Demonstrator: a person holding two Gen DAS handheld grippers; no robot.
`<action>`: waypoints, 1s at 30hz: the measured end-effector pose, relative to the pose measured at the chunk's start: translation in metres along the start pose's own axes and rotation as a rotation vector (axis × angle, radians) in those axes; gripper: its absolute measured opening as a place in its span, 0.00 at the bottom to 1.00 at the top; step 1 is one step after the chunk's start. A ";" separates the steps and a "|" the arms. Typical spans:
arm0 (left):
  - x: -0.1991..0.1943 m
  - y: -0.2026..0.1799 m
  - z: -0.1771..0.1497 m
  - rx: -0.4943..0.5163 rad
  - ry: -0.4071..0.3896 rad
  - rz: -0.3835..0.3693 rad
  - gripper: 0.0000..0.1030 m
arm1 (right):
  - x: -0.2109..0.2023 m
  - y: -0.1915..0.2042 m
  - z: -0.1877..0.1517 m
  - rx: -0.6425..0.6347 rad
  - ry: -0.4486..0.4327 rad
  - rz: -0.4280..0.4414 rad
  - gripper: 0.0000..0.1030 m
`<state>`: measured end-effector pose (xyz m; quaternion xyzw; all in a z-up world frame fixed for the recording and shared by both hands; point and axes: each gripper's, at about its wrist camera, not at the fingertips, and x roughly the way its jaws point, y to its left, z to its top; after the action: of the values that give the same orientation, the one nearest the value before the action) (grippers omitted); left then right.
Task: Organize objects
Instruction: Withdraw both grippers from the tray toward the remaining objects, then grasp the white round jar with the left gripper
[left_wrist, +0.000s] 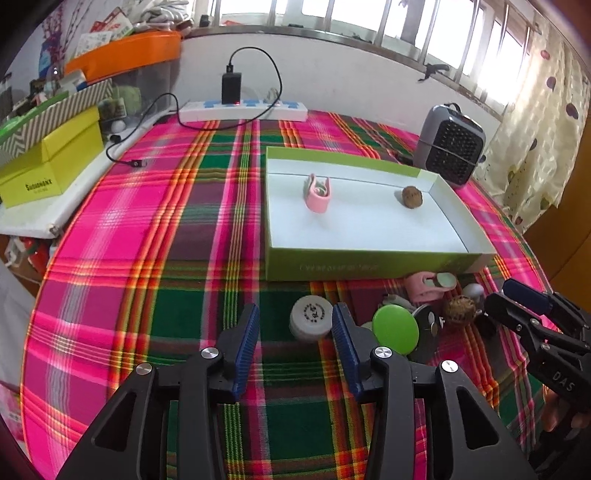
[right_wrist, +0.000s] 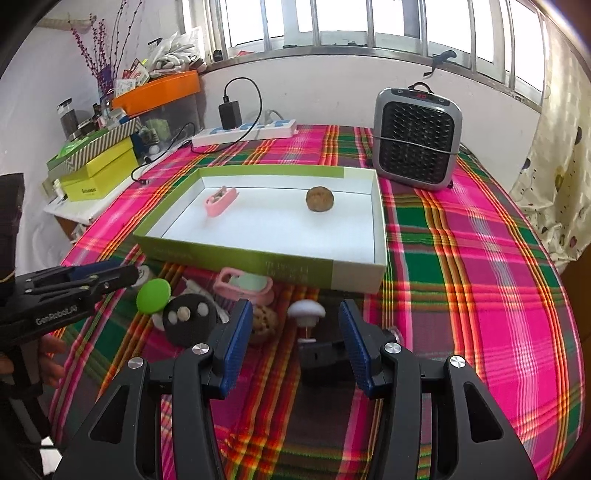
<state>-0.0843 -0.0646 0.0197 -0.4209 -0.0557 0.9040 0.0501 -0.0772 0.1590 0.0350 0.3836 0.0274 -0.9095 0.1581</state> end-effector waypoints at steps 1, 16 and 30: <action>0.001 -0.001 0.000 0.003 0.002 -0.004 0.38 | -0.001 0.000 -0.001 0.002 0.000 0.000 0.49; 0.021 -0.001 0.002 0.014 0.028 0.033 0.38 | 0.006 0.009 -0.009 -0.016 0.032 0.012 0.53; 0.021 0.010 0.003 0.009 0.020 0.065 0.38 | 0.013 0.025 -0.008 -0.072 0.047 0.059 0.53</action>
<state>-0.1008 -0.0715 0.0046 -0.4311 -0.0374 0.9012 0.0230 -0.0729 0.1326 0.0219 0.3996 0.0525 -0.8935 0.1978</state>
